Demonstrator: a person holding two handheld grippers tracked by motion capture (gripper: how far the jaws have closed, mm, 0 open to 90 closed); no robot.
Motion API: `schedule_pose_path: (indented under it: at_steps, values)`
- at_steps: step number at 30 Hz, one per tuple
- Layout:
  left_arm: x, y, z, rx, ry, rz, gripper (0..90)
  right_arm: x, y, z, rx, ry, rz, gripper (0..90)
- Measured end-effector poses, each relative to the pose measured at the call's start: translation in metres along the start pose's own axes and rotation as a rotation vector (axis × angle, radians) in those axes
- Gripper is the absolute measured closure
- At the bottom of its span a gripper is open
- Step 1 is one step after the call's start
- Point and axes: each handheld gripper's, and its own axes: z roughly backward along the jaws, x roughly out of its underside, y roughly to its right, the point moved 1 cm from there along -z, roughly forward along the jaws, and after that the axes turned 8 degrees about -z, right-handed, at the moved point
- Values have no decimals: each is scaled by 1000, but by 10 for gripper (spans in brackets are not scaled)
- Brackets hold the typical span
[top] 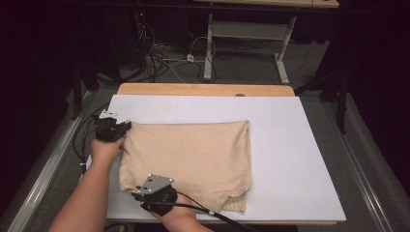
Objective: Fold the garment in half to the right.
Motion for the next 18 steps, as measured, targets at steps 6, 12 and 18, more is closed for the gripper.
schedule_pose_path:
  at_steps: [6, 12, 18]
  values:
    - [-13, 9, 6, -5, 13, -9, 805, -6, 5, 20, 26, 46, 3, 785]
    - [-25, 19, 13, -8, 33, -17, 804, -2, 14, 36, 55, 64, 0, 783]
    - [-32, 26, 14, -10, 32, -35, 805, 4, 21, 48, 81, 73, -8, 783]
